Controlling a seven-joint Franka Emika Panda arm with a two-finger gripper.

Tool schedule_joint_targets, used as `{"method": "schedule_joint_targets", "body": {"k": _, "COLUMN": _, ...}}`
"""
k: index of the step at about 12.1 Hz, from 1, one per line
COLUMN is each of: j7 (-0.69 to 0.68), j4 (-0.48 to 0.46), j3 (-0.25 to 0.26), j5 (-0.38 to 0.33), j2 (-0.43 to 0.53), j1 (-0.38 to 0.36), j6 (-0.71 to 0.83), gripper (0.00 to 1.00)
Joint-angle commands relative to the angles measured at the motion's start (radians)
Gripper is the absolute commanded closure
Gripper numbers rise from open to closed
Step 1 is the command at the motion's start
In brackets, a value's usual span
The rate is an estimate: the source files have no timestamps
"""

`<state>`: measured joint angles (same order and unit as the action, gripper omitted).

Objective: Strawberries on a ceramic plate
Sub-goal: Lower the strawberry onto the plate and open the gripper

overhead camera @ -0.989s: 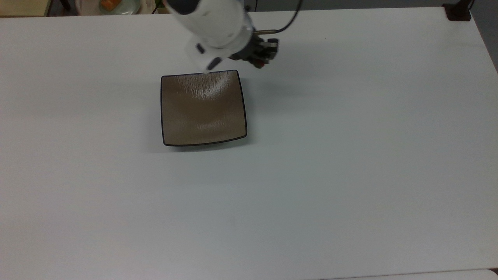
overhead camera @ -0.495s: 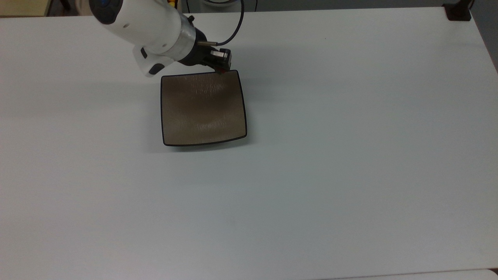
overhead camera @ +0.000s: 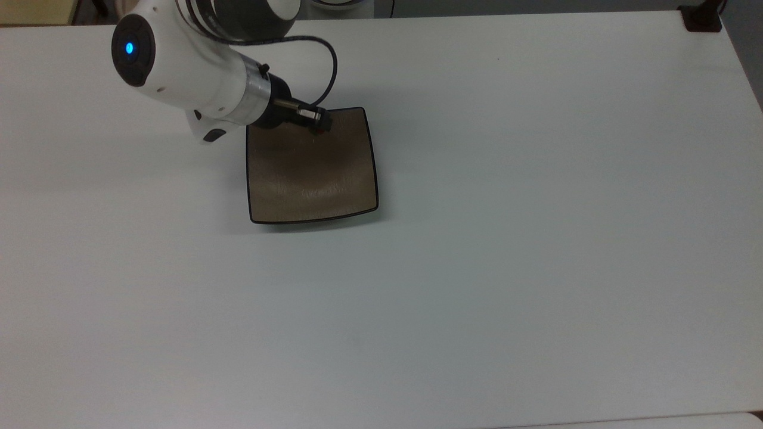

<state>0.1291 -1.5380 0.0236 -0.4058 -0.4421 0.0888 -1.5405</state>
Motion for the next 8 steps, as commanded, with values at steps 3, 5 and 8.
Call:
{"method": "schedule_joint_targets", "body": {"k": 3, "j7": -0.016, "j4": -0.017, "j3": 0.007, "j5": -0.036, "j2": -0.052, "j1": 0.022, "j6": -0.119, "gripper": 0.79}}
{"method": "schedule_joint_targets", "body": {"k": 5, "j7": -0.016, "j4": -0.022, "j3": 0.007, "j5": -0.036, "j2": -0.063, "j1": 0.022, "j6": -0.154, "gripper": 0.79}}
{"method": "schedule_joint_targets", "body": {"k": 8, "j7": -0.016, "j4": -0.024, "j3": 0.007, "j5": -0.047, "j2": -0.075, "j1": 0.025, "j6": -0.190, "gripper": 0.75}}
